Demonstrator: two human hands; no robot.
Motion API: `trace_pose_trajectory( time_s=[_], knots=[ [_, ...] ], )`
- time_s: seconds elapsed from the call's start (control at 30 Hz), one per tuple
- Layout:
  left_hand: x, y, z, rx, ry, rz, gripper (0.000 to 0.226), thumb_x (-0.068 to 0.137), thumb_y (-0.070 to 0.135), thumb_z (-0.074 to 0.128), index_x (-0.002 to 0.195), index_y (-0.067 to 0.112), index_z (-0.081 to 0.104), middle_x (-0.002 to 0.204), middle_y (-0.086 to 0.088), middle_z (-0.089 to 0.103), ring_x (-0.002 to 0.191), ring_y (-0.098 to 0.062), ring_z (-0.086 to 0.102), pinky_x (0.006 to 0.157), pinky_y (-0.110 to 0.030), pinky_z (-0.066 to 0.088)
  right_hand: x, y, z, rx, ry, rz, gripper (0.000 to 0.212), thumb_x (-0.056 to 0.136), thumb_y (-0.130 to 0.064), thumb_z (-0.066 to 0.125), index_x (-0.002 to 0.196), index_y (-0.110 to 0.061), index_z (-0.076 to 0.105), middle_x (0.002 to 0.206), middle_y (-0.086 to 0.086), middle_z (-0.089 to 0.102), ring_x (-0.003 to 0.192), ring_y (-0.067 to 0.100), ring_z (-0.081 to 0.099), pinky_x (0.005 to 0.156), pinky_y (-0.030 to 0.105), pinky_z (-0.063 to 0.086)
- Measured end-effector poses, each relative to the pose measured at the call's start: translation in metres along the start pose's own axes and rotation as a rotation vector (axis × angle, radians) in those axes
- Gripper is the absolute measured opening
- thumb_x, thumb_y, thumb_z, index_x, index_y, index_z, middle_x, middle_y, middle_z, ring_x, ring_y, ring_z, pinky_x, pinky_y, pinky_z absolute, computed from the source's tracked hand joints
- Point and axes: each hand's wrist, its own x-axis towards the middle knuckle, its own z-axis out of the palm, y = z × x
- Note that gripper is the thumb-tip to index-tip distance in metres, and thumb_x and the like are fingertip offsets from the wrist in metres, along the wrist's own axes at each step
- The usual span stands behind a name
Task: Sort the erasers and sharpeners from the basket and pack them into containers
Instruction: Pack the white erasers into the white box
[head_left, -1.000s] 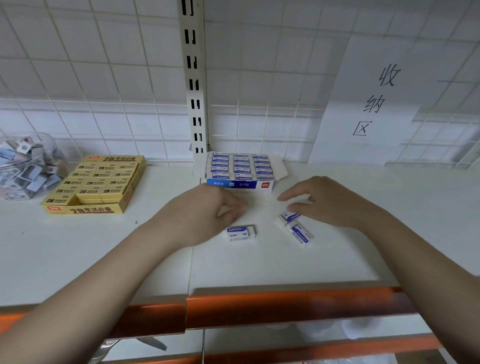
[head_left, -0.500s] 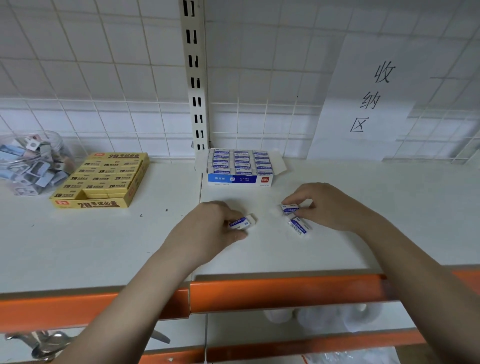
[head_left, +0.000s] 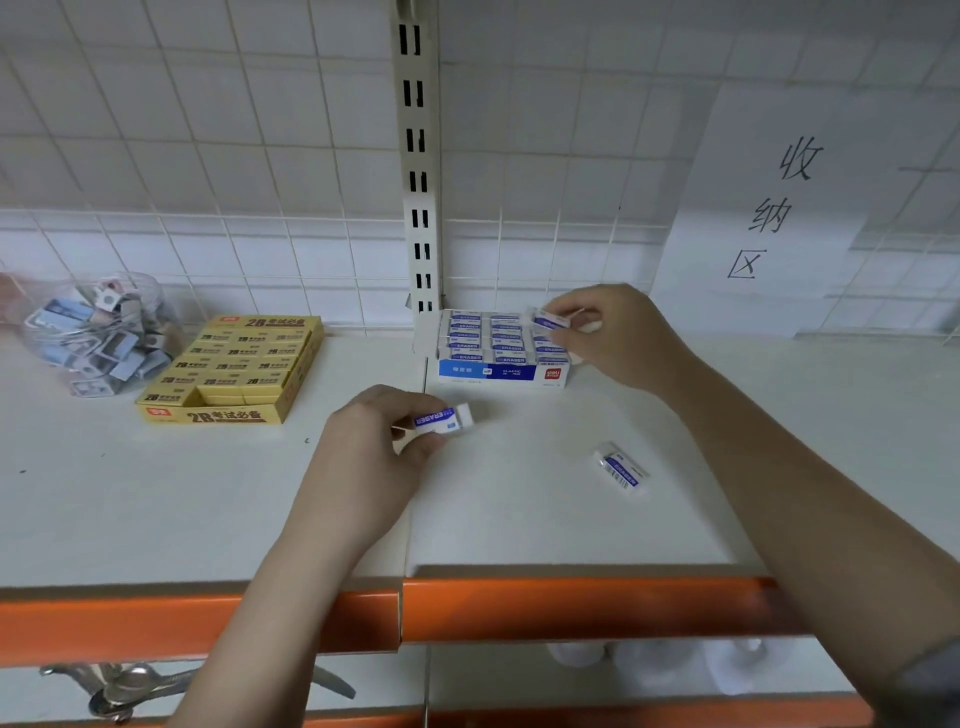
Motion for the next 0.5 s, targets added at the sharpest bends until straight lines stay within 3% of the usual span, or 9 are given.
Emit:
trace_pose_trajectory(
  time_s=[0.13, 0.33, 0.5],
  knots=[
    [-0.001, -0.005, -0.007, -0.080, 0.029, -0.025, 0.041, 0.076, 0.003, 0.073, 0.078, 0.043, 0.062, 0.087, 0.012, 0.063, 0.077, -0.003, 0.060, 0.069, -0.010, 0.047, 0.045, -0.010, 0.018, -0.036, -0.035, -0.034, 0.027, 0.089, -0.013, 0.062, 0.115, -0.008, 0.066, 0.114, 0.004, 0.068, 0.089, 0.009, 0.057, 0.072, 0.017, 0.039],
    [0.005, -0.009, -0.012, -0.161, 0.037, -0.162, 0.025, 0.075, 0.005, 0.075, 0.079, 0.030, 0.070, 0.076, 0.014, 0.065, 0.063, -0.001, 0.058, 0.058, -0.003, 0.040, 0.080, -0.016, 0.044, -0.044, -0.130, -0.019, 0.032, 0.089, -0.013, 0.062, 0.121, -0.008, 0.063, 0.119, 0.007, 0.064, 0.102, 0.016, 0.059, 0.079, 0.019, 0.040],
    [0.011, -0.016, -0.011, -0.216, 0.026, -0.178, 0.024, 0.076, 0.009, 0.075, 0.080, 0.033, 0.071, 0.077, -0.003, 0.069, 0.066, -0.010, 0.061, 0.060, -0.008, 0.042, 0.089, -0.013, 0.060, -0.067, -0.193, -0.022, 0.028, 0.092, -0.016, 0.060, 0.118, -0.009, 0.065, 0.115, 0.008, 0.067, 0.099, 0.021, 0.063, 0.081, 0.027, 0.049]
  ],
)
